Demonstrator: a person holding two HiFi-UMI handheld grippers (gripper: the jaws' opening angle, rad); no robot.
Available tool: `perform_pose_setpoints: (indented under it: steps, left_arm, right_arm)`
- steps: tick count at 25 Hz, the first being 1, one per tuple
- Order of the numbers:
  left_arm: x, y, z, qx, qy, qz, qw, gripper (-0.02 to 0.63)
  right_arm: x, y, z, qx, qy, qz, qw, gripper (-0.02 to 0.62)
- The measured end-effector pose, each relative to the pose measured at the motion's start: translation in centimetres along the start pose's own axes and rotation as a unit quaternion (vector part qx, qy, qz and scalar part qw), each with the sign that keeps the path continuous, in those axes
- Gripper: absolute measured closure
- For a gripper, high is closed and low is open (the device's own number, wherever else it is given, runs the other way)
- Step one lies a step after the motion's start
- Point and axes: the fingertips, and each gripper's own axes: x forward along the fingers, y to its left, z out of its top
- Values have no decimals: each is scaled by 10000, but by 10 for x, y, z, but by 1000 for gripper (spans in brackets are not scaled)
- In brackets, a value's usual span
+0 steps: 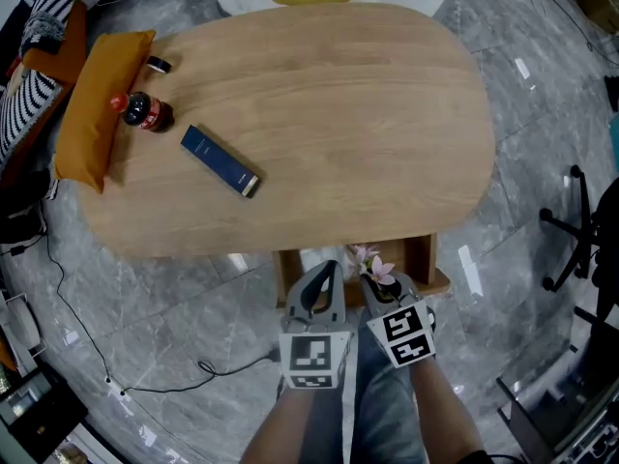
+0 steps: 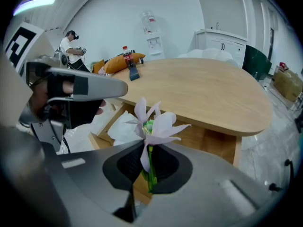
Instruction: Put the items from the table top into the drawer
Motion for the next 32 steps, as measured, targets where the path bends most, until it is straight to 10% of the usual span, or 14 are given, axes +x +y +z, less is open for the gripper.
perform_pose_setpoints:
  steps: [32]
  left_arm:
    - [16, 12, -1, 175, 131, 84, 9997, 594]
  right_arm:
    - [45, -22, -24, 405, 468, -132, 9980, 568]
